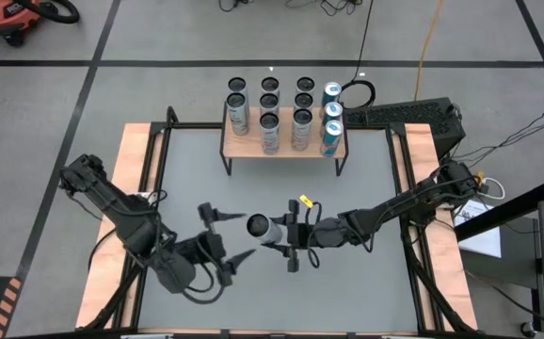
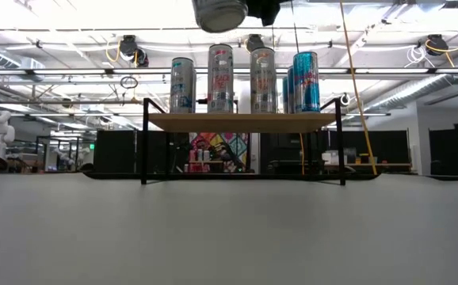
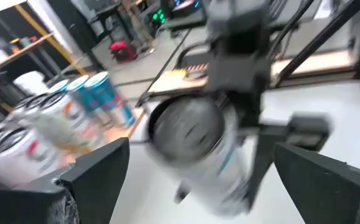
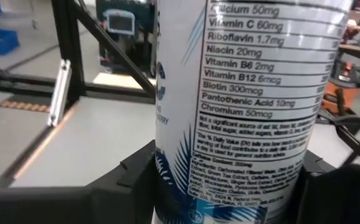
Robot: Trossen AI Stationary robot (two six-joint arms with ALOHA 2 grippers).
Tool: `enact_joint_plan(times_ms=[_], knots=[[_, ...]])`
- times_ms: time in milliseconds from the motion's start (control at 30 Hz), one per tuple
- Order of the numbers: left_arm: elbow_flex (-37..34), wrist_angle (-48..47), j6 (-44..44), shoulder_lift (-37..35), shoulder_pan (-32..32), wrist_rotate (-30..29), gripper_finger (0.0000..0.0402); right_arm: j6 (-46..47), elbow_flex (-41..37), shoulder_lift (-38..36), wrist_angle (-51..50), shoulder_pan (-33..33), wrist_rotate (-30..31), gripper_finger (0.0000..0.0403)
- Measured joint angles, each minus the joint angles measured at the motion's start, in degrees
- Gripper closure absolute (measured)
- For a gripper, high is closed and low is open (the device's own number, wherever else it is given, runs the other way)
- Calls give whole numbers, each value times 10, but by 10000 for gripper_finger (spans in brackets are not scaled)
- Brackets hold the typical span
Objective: Place canned beverage on shelf
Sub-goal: Put the white blue soda can on the shelf aligned with the other white blue soda cans
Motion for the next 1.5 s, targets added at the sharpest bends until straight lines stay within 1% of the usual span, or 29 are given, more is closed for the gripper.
enact_joint_plan(times_ms=[100,233,333,533,667,833,900,1100,1267,1367,1500], knots=[[-10,-65,-37,-23,-3,-12,8,-10,0,6,37,-6,-19,212],[-58,-66,-48,-56,-1,-14,8,-25,0,28,92,-12,-29,210],[-96,-28,-35,-75,0,-1,8,-30,0,47,110,-18,-28,210],[-157,106,45,-93,-1,100,8,-29,0,70,133,-23,-28,209],[-160,122,54,-94,3,111,8,-29,0,71,135,-22,-29,209],[-170,132,57,-93,23,129,8,-37,0,71,140,-22,-29,209],[-181,150,68,-93,33,139,8,-44,0,71,141,-22,-45,209],[-188,209,108,-93,62,223,8,-52,0,71,138,-22,-75,209],[-188,229,123,-94,80,255,10,-60,0,71,134,-23,-74,209],[-188,229,124,-95,89,274,23,-61,0,71,127,-23,-74,209],[-188,229,127,-99,93,290,54,-61,0,71,123,-23,-74,209]])
